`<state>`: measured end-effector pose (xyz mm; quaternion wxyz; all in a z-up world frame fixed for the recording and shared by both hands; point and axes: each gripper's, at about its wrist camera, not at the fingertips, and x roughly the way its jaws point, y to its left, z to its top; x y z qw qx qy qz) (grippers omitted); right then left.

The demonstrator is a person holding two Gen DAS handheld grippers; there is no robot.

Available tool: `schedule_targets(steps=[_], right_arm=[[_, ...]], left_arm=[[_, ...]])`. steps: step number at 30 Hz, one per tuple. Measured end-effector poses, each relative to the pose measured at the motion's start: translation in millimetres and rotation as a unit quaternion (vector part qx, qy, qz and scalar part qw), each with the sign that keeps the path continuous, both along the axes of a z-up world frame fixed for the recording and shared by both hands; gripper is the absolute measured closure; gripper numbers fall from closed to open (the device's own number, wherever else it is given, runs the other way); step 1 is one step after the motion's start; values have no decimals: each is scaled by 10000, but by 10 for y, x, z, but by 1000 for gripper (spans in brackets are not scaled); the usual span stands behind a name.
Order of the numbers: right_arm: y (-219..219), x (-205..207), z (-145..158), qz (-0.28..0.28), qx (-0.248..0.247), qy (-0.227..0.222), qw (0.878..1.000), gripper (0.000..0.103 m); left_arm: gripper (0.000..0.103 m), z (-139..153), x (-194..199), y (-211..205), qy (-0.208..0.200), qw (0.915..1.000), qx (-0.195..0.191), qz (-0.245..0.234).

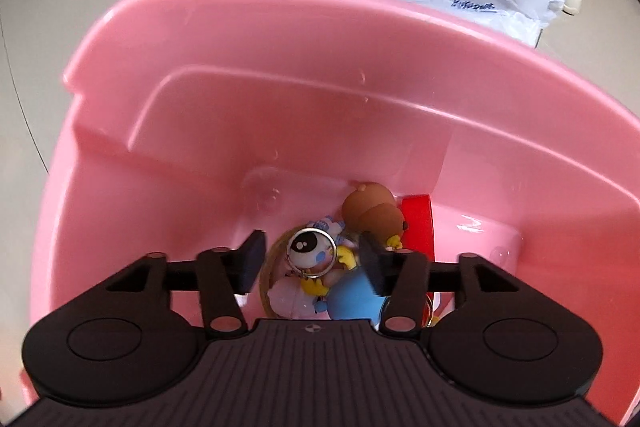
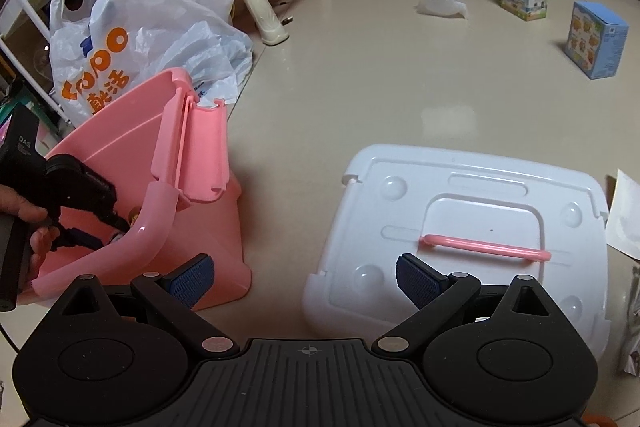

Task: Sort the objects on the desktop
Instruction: 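Open the left gripper to drop the figure into the pink bin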

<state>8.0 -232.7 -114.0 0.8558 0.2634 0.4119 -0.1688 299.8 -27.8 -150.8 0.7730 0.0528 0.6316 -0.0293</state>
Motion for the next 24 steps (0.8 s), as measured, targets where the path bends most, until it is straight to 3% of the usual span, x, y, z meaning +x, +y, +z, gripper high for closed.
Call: schedule_targets(steps=[2,5,11,24], right_arm=[[2,5,8,25,8,19,10000,6],[18,15,35,93,-4,64,9999,6],[42,1,134,193,-85,148,9997,6],[-75,-300,492,376,-206,193,9989,6]], left_arm=[[29,67,-30,-5,-96,9999,-76,-54],[24,215,-77,-18,-281,9994,-86,-169],[23,569,-258,-73,-464,9971,-348,-489],[18,1197,-1065,-151,-817,9931,-761,-358]])
